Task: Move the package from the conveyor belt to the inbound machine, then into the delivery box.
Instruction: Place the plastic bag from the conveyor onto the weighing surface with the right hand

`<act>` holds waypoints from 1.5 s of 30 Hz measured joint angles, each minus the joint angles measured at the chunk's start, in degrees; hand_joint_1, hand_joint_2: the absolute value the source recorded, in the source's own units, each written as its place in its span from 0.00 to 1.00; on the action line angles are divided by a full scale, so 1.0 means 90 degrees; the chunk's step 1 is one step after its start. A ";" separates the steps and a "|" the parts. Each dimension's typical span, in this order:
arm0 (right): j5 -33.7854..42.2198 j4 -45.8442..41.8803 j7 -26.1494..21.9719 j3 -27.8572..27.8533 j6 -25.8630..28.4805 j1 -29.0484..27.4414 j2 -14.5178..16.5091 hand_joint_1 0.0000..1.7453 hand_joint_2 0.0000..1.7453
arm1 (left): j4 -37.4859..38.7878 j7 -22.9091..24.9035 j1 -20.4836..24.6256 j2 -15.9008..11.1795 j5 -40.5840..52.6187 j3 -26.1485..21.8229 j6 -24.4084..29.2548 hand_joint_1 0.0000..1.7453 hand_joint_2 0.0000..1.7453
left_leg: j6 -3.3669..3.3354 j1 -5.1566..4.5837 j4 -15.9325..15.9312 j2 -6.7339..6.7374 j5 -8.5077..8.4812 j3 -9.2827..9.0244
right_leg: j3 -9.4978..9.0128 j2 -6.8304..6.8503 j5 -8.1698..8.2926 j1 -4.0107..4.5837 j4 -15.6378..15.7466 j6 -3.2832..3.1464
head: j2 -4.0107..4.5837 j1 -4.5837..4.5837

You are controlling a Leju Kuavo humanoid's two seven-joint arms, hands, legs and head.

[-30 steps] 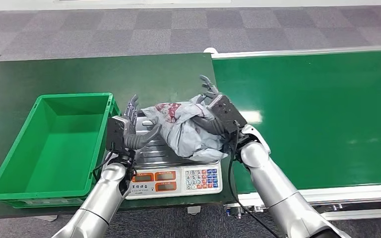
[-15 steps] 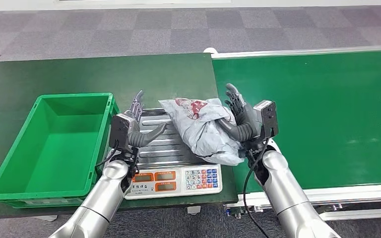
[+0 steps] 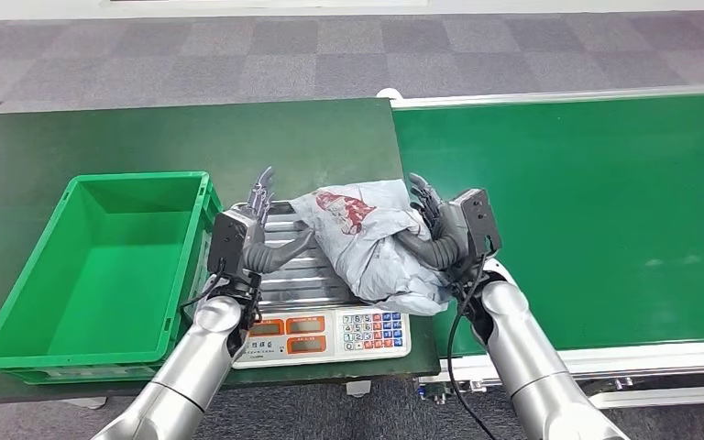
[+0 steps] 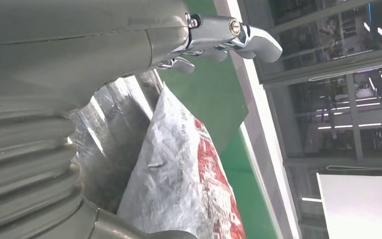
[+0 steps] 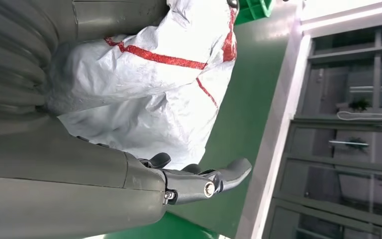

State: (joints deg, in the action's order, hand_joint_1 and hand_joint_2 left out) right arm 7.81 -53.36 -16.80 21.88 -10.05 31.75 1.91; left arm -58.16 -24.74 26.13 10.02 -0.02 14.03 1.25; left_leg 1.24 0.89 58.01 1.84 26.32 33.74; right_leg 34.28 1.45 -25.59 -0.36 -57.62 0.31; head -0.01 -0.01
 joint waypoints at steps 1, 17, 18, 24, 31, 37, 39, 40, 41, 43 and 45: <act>-0.0038 0.0030 0.0030 0.0001 -0.0019 0.0045 0.0004 0.00 1.00 | 0.0000 0.0004 0.0002 0.0002 0.0000 0.0016 -0.0005 0.00 1.00 | 0.0000 0.0000 0.0000 0.0000 0.0000 0.0000 | 0.0000 0.0000 0.0000 0.0000 0.0000 0.0000 | 0.0000 -0.0001; -0.1017 0.0427 -0.1746 0.0466 -0.1855 0.0490 0.0148 0.00 1.00 | 0.0291 -0.0112 0.0376 -0.0008 0.0143 0.0275 -0.0319 0.00 1.00 | -0.0001 0.0000 0.0000 0.0000 -0.0001 0.0000 | 0.0001 0.0000 0.0002 0.0000 -0.0001 0.0001 | 0.0001 0.0001; -0.1174 0.0325 -0.1803 0.0477 -0.1828 0.0440 0.0148 0.00 1.00 | 0.0301 -0.0121 0.0377 -0.0016 0.0143 0.0275 -0.0321 0.00 1.00 | -0.0001 0.0000 0.0000 0.0000 -0.0001 0.0000 | 0.0001 0.0000 0.0002 0.0000 0.0000 0.0001 | 0.0001 0.0001; -0.1570 -0.0412 -0.2060 0.0488 -0.1885 0.0045 0.0137 0.00 1.00 | 0.0327 -0.0142 0.0381 -0.0037 0.0219 0.0275 -0.0438 0.00 1.00 | 0.0000 0.0000 0.0000 0.0000 -0.0001 0.0000 | 0.0004 0.0000 0.0001 0.0000 0.0000 0.0001 | 0.0001 0.0001; -0.0942 -0.1035 -0.2500 0.0383 -0.2742 -0.0333 0.0114 0.00 1.00 | 0.0418 -0.0140 0.0499 0.0006 0.0314 0.0275 -0.0531 0.00 1.00 | -0.0001 0.0000 0.0000 0.0000 -0.0001 0.0000 | 0.0003 0.0000 0.0002 0.0000 0.0000 0.0001 | 0.0001 0.0001; -0.0279 -0.1375 -0.2381 0.0005 -0.2826 -0.0576 0.0172 0.00 1.00 | 0.0502 -0.0163 0.0566 0.0042 0.0366 0.0275 -0.0525 0.00 1.00 | -0.0001 -0.0001 0.0000 0.0000 -0.0001 0.0000 | 0.0002 0.0000 0.0002 -0.0001 0.0000 0.0001 | 0.0001 0.0001; -0.0074 -0.1458 -0.2249 -0.0235 -0.2406 -0.0664 0.0236 0.00 1.00 | 0.0477 -0.0191 0.0546 0.0041 0.0471 0.0275 -0.0489 0.00 1.00 | -0.0001 -0.0001 0.0000 -0.0001 -0.0001 0.0000 | 0.0002 0.0001 0.0002 -0.0001 0.0000 0.0001 | 0.0001 0.0001; -0.0041 -0.1495 -0.2171 -0.0374 -0.2116 -0.0713 0.0268 0.00 1.00 | 0.0450 -0.0200 0.0526 0.0040 0.0547 0.0275 -0.0464 0.00 1.00 | -0.0001 -0.0001 0.0000 -0.0001 -0.0001 0.0000 | 0.0002 0.0001 0.0002 -0.0001 0.0000 0.0001 | 0.0001 0.0001; -0.0052 -0.1522 -0.2094 -0.0514 -0.1808 -0.0760 0.0294 0.00 1.00 | 0.0417 -0.0202 0.0501 0.0038 0.0625 0.0275 -0.0441 0.00 1.00 | -0.0001 -0.0001 0.0000 -0.0001 -0.0001 0.0000 | 0.0001 0.0001 0.0002 -0.0001 0.0000 0.0001 | 0.0001 0.0001; -0.0112 -0.1545 -0.1942 -0.0768 -0.1188 -0.0851 0.0332 0.00 1.00 | 0.0349 -0.0202 0.0442 0.0033 0.0786 0.0278 -0.0415 0.00 1.00 | -0.0001 -0.0002 0.0000 -0.0001 -0.0001 0.0001 | 0.0002 0.0001 0.0002 -0.0003 0.0000 0.0001 | 0.0001 0.0001; -0.0067 -0.1533 -0.1806 -0.0990 -0.0671 -0.0933 0.0358 0.00 1.00 | 0.0294 -0.0226 0.0393 0.0024 0.0990 0.0302 -0.0394 0.00 1.00 | -0.0001 -0.0003 0.0000 -0.0002 -0.0001 0.0002 | 0.0002 0.0001 0.0002 -0.0004 0.0000 0.0001 | 0.0001 -0.0001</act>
State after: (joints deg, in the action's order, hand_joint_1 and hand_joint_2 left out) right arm 7.21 -67.16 -33.06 12.97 -16.09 23.36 5.13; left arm -55.51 -26.77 29.67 10.23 8.88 16.74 -2.29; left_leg 1.23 0.86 58.01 1.83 26.32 33.76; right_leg 34.30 1.46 -25.58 -0.40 -57.61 0.32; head 0.00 -0.02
